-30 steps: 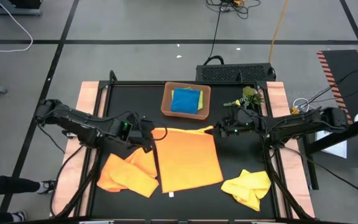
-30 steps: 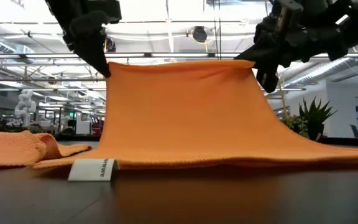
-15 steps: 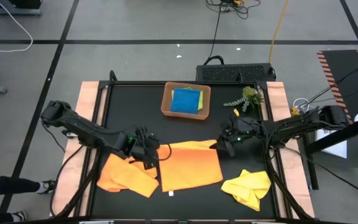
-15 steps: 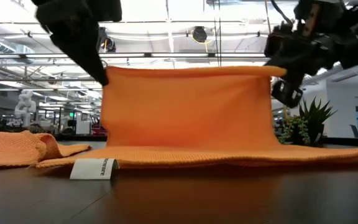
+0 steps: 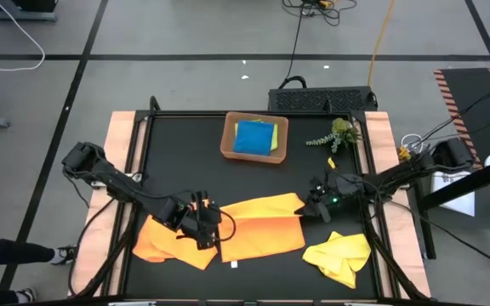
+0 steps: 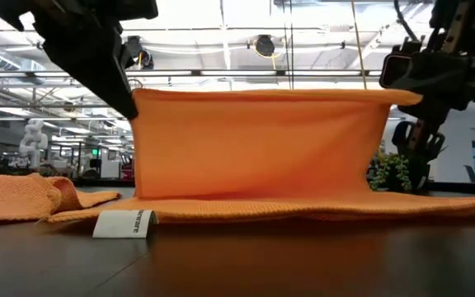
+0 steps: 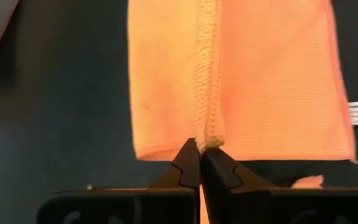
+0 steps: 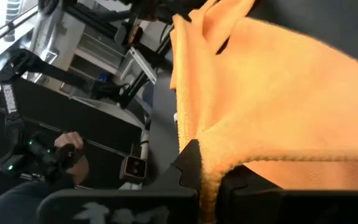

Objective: Fold microfiber towels
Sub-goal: Fold the orange microfiber towel

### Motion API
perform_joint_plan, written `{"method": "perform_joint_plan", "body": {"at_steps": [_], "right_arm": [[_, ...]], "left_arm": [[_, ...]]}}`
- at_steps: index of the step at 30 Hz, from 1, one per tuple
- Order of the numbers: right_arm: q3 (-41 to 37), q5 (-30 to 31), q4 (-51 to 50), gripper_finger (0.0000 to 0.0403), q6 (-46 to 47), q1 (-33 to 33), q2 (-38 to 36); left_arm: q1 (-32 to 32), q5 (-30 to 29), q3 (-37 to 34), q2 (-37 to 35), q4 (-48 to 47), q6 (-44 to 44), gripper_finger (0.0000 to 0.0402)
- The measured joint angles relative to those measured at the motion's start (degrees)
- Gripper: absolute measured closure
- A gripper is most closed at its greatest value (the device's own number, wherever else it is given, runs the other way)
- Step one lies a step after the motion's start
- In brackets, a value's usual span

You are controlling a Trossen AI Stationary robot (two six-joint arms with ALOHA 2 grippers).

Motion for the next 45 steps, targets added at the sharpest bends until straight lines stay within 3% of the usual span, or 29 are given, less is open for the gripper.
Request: {"method": "perform_joint_plan", "body": {"at_steps": [10, 20, 27, 38, 45], "right_arm": [[0.13, 9.43, -0.18, 0.0403, 2.73, 9.93, 0.67], [0.22, 13.86, 3.63, 0.0403, 3.97, 14.48, 5.77], [0.2, 14.05, 8.01, 0.0403, -0.06, 10.08, 8.11], [0.09, 6.74, 10.75, 0.0403, -7.2, -4.28, 6.6], [0.07, 3.74, 6.95, 0.0403, -4.53, -0.16, 6.7]], "left_arm": [[-0.3, -0.58, 0.68, -0.22, -3.01, -1.2, 0.0401], [-0.55, -5.55, 11.21, -0.18, -18.84, 0.94, 0.0401], [1.1, -9.05, 12.41, -0.16, -26.44, 1.77, 0.0401], [9.41, -10.43, 12.41, -0.18, -32.85, 6.98, 0.0401], [6.55, -3.57, 9.79, -0.22, -24.92, 8.47, 0.0401]]}}
